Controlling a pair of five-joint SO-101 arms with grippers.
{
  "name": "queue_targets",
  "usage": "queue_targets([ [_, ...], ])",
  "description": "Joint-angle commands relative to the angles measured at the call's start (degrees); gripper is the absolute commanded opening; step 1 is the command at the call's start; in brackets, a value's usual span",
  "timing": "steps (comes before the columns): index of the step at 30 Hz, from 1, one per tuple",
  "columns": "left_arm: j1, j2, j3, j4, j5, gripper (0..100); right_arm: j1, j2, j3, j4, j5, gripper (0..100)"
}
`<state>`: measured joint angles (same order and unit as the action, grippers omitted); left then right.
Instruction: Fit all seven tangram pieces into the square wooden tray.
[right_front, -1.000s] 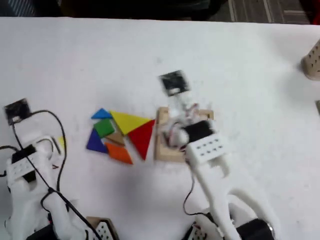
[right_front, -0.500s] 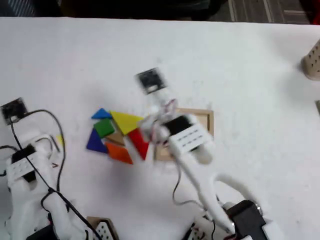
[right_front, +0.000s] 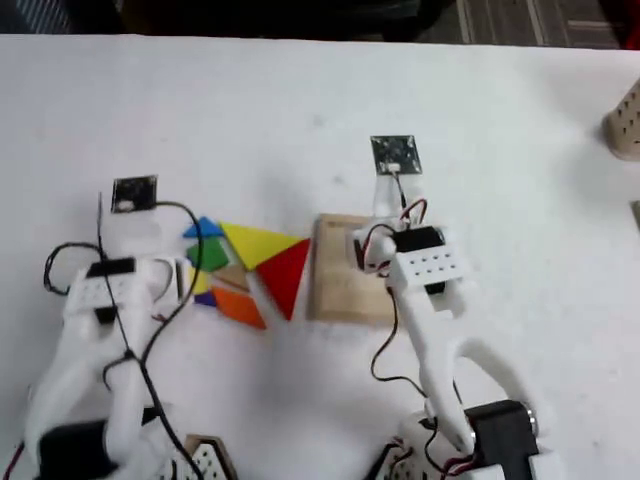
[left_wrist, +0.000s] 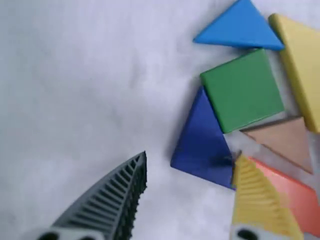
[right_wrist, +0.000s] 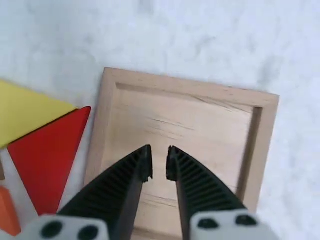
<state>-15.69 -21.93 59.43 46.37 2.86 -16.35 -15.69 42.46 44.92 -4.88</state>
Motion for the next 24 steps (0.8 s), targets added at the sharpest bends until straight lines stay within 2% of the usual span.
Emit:
queue_targets([
  [1,1.2,8.7,-8.9,1.8,-0.1,36,0.7,-3.7,-0.5,-0.9,-0.9,5.2],
  [6,0.8,18.2,-17.1,8.4,-0.5,32,0.4,-3.7,-0.5,-0.9,-0.9,5.2],
  [10,0.7,21.1,-19.1,10.9,-0.6,31,0.4,-3.7,-0.5,-0.9,-0.9,5.2],
  [20,0.1,6.1,-5.9,3.7,-2.2,31,0.3,-3.7,-0.5,-1.0,-0.9,5.2],
  [24,0.3,7.1,-6.8,3.2,-1.0,31,0.3,-3.6,-0.5,-1.0,-0.9,5.2],
])
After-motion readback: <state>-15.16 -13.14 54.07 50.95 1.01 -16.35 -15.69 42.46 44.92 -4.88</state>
